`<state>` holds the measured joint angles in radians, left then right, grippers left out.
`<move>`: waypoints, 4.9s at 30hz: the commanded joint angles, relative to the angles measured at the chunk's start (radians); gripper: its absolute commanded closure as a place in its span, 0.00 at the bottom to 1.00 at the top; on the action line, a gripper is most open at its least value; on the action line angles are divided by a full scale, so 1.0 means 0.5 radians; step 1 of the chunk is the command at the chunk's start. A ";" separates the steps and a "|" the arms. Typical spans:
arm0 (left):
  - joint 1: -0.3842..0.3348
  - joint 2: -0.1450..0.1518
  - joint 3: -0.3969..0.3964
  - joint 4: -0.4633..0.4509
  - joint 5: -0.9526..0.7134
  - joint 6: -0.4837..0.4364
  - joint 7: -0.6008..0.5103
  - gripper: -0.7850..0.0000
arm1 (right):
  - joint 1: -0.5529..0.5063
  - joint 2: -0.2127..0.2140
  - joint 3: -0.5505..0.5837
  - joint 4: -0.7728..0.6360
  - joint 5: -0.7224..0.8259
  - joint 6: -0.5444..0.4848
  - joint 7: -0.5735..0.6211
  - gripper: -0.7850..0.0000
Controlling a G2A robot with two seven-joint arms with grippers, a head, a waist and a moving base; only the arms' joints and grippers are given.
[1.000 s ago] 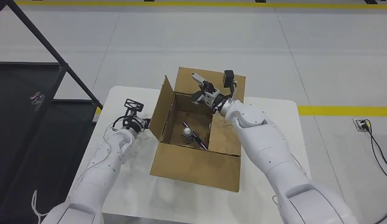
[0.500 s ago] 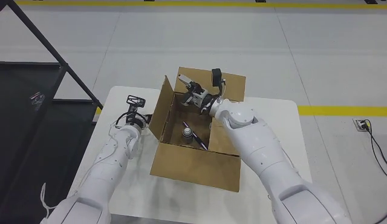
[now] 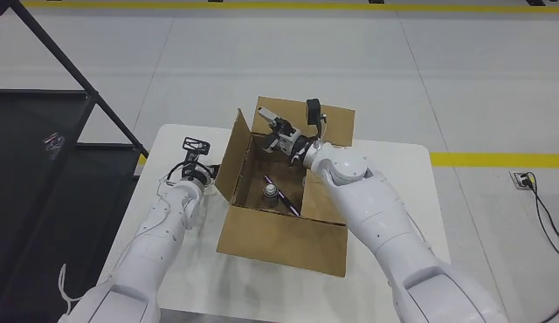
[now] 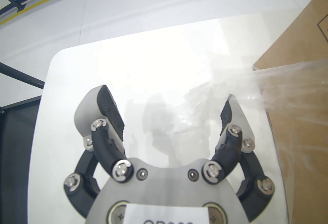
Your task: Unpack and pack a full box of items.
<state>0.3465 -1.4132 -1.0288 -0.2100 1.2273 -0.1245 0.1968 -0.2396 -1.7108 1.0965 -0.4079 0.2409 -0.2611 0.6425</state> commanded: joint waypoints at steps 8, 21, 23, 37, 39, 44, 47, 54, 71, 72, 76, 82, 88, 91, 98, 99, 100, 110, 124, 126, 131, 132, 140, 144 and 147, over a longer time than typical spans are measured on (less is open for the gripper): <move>0.005 0.008 -0.082 0.026 -0.195 -0.010 0.106 0.00 | -0.010 -0.051 -0.145 -0.071 -0.159 0.050 -0.186 0.00; 0.164 0.050 -0.062 -0.290 -0.072 0.031 0.026 0.00 | -0.179 -0.014 -0.068 -0.357 -0.157 0.129 -0.229 0.00; 0.194 0.059 -0.071 -0.343 -0.065 0.063 0.015 0.00 | -0.199 -0.008 -0.059 -0.392 -0.169 0.140 -0.242 0.00; 0.366 0.133 -0.111 -0.656 0.064 -0.021 -0.176 0.00 | -0.310 0.012 -0.033 -0.568 -0.257 0.202 -0.316 0.00; 0.362 0.128 -0.106 -0.674 0.067 0.002 -0.219 0.00 | -0.320 0.014 -0.032 -0.584 -0.267 0.199 -0.307 0.00; 0.309 0.096 -0.098 -0.643 0.007 0.073 -0.280 0.00 | -0.347 0.022 -0.023 -0.626 -0.293 0.201 -0.301 0.00; 0.260 0.067 -0.096 -0.585 -0.049 0.173 -0.272 0.00 | -0.370 0.030 -0.009 -0.660 -0.309 0.203 -0.304 0.00; 0.168 0.024 -0.142 -0.433 -0.198 0.344 -0.123 0.00 | -0.427 0.052 0.028 -0.748 -0.345 0.231 -0.306 0.00; 0.259 0.073 -0.331 -0.442 -0.350 0.524 0.224 0.00 | -0.405 0.050 0.019 -0.737 -0.345 0.251 -0.255 0.00; 0.270 0.077 -0.337 -0.454 -0.346 0.535 0.225 0.00 | -0.401 0.049 0.017 -0.730 -0.345 0.248 -0.252 0.00; 0.313 0.092 -0.368 -0.502 -0.341 0.577 0.226 0.00 | -0.385 0.044 0.009 -0.700 -0.338 0.240 -0.240 0.00; 0.355 0.116 -0.433 -0.559 -0.367 0.623 0.203 0.00 | -0.371 0.034 -0.011 -0.670 -0.329 0.225 -0.218 0.00; 0.387 0.137 -0.492 -0.602 -0.385 0.647 0.179 0.00 | -0.381 0.014 -0.067 -0.696 -0.334 0.231 -0.204 0.00; 0.401 0.144 -0.513 -0.615 -0.392 0.660 0.178 0.00 | -0.389 -0.004 -0.109 -0.718 -0.343 0.245 -0.253 0.00; 0.449 0.156 -0.563 -0.658 -0.418 0.671 0.187 0.00 | -0.410 -0.066 -0.247 -0.734 -0.367 0.223 -0.386 0.00; 0.455 0.158 -0.570 -0.666 -0.424 0.675 0.188 0.00 | -0.408 -0.077 -0.266 -0.726 -0.366 0.218 -0.405 0.00; 0.462 0.159 -0.576 -0.674 -0.427 0.679 0.191 0.00 | -0.405 -0.087 -0.282 -0.713 -0.363 0.212 -0.424 0.00; 0.524 0.164 -0.643 -0.727 -0.489 0.759 0.206 0.00 | -0.348 -0.184 -0.420 -0.515 -0.421 0.162 -0.681 0.00; 0.549 0.161 -0.723 -0.691 -0.586 0.852 0.206 0.00 | -0.244 -0.281 -0.478 -0.258 -0.444 0.131 -0.750 0.00; 0.549 0.162 -0.728 -0.677 -0.588 0.858 0.190 0.00 | -0.231 -0.290 -0.477 -0.232 -0.444 0.125 -0.745 0.00; 0.561 0.156 -0.730 -0.633 -0.602 0.841 0.182 0.00 | -0.203 -0.310 -0.474 -0.177 -0.452 0.113 -0.730 0.00; 0.566 0.154 -0.728 -0.624 -0.606 0.834 0.181 0.00 | -0.198 -0.313 -0.473 -0.167 -0.453 0.111 -0.728 0.00; 0.601 0.134 -0.704 -0.580 -0.612 0.803 0.210 0.00 | -0.162 -0.338 -0.458 -0.095 -0.462 0.101 -0.707 0.00; 0.618 0.124 -0.689 -0.554 -0.609 0.800 0.214 0.00 | -0.147 -0.349 -0.449 -0.068 -0.465 0.091 -0.697 0.00; 0.632 0.116 -0.684 -0.537 -0.616 0.795 0.225 0.00 | -0.136 -0.355 -0.442 -0.047 -0.471 0.083 -0.691 0.00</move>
<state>0.6600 -1.3541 -1.3714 -0.4810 0.9209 0.2745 0.3068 -0.3094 -1.8876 0.8741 -0.4349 0.0062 -0.2185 0.2965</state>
